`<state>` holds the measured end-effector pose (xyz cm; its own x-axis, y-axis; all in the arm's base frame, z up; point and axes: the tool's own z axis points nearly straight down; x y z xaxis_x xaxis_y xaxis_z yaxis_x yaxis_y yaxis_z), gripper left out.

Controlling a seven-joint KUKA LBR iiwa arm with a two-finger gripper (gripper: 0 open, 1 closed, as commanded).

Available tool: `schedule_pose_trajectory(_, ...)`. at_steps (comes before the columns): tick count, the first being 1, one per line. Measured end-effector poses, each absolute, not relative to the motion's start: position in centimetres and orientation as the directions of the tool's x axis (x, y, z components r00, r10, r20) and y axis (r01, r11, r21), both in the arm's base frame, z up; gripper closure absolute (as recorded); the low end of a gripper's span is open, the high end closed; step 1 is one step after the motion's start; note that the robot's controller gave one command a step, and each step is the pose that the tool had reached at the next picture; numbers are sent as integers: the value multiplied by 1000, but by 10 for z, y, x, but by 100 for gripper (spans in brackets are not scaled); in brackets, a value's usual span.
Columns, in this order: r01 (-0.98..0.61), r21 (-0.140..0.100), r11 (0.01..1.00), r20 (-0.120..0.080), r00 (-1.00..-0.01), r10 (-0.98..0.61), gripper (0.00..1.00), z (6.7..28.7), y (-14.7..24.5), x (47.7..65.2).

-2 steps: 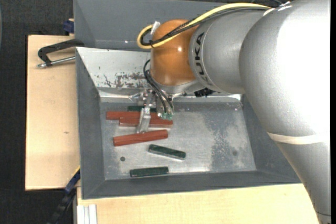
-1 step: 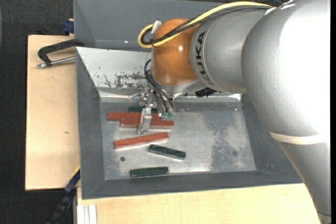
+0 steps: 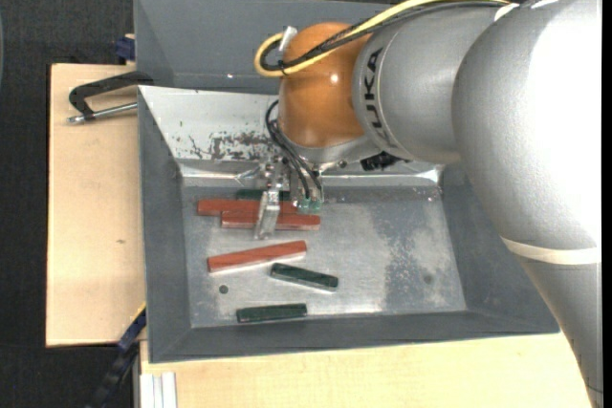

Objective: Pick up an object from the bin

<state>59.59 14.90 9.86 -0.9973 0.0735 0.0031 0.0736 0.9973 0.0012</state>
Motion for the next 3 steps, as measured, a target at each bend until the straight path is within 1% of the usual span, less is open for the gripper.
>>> schedule_pose_trajectory(1,73,4,997,-6,-997,73,100,113,150,598)
schedule_pose_trajectory(2,73,2,997,-2,-997,73,100,124,150,597)
schedule_pose_trajectory(3,73,2,997,0,-997,73,100,141,150,597)
